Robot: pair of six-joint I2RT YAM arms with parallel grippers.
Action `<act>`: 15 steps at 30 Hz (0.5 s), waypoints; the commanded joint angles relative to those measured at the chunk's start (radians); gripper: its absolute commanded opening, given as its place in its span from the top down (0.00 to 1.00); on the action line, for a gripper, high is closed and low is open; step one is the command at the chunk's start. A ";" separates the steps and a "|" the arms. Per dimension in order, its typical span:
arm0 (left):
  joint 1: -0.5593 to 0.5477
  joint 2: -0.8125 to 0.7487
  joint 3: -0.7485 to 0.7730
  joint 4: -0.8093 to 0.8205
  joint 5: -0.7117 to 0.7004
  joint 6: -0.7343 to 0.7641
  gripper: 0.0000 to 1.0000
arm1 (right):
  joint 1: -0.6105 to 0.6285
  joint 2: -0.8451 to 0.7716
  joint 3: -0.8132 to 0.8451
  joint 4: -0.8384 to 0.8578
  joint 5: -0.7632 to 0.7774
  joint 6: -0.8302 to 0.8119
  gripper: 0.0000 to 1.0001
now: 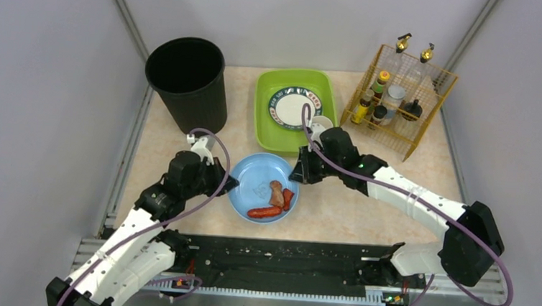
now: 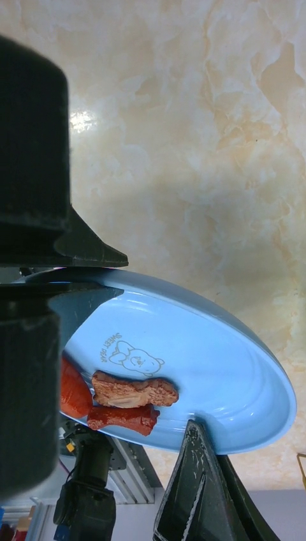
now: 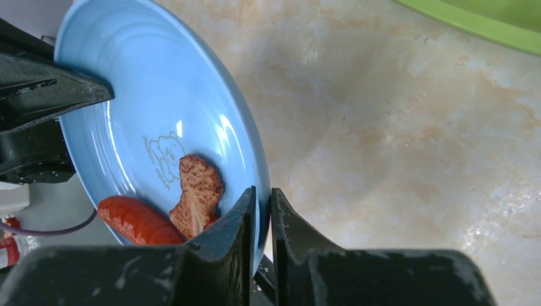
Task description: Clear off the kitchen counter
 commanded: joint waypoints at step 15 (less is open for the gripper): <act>-0.003 0.173 0.153 0.161 0.105 -0.089 1.00 | -0.101 -0.304 -0.051 -0.116 0.221 -0.071 0.43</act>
